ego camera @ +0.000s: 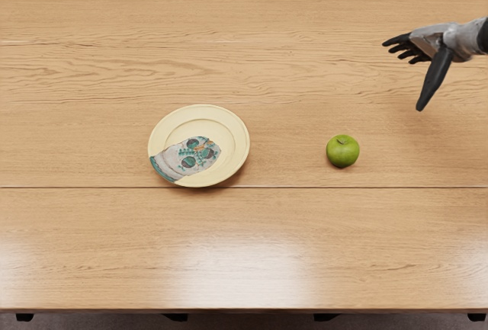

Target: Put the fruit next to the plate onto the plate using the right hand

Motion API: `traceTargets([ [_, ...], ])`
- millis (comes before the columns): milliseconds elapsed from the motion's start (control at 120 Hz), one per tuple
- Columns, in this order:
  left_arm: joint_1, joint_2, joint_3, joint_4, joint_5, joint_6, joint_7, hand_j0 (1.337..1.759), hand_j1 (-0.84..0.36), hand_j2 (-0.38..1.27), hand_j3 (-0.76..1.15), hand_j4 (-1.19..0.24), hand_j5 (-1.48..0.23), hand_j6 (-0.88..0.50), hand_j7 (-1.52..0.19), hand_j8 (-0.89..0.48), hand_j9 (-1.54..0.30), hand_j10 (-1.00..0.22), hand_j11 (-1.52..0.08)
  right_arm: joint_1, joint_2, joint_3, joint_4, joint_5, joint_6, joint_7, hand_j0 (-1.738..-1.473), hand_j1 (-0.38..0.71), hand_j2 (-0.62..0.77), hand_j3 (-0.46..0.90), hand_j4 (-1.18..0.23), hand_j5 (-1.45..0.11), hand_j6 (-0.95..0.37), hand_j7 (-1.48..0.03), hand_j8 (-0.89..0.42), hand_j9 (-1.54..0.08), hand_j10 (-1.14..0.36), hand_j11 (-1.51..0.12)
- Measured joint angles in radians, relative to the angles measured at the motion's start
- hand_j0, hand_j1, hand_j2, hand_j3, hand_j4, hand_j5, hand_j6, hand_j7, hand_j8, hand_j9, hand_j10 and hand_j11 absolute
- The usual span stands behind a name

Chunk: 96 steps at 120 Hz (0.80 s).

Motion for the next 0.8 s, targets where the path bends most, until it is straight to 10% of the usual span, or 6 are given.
traceTargets([
  [283,0.000,0.000,0.000,0.000,0.000,0.000,0.000,1.658,0.35,0.00,0.00,0.00,0.00,0.00,0.00,0.00,0.00,0.00,0.00,0.009,0.018,0.003,0.007,-0.003,0.000,-0.024,-1.658,-0.33,0.00,0.00,-0.02,-0.03,-0.02,-0.03,-0.02,-0.03,-0.02,-0.03],
  [392,0.000,0.000,0.000,0.000,0.000,0.000,0.000,1.658,0.35,0.00,0.00,0.00,0.00,0.00,0.00,0.00,0.00,0.00,0.00,0.006,0.030,0.052,0.060,-0.001,0.000,-0.119,-1.658,-0.32,0.00,0.00,-0.02,-0.03,-0.03,-0.03,-0.02,-0.03,-0.02,-0.03],
  [525,0.000,0.000,0.000,0.000,0.000,0.000,0.000,1.658,0.35,0.00,0.00,0.00,0.00,0.00,0.00,0.00,0.00,0.00,0.00,0.008,-0.105,0.160,0.337,0.000,0.000,-0.191,-1.658,-0.32,0.00,0.00,-0.03,-0.03,-0.03,-0.03,-0.03,-0.03,-0.03,-0.03],
  [800,0.000,0.000,0.000,0.000,0.000,0.000,0.000,1.658,0.35,0.00,0.00,0.00,0.00,0.00,0.00,0.00,0.00,0.00,0.00,0.007,-0.170,0.249,0.651,-0.045,-0.002,-0.495,-1.658,-0.32,0.00,0.00,-0.03,-0.03,-0.03,-0.03,-0.03,-0.03,-0.03,-0.03],
])
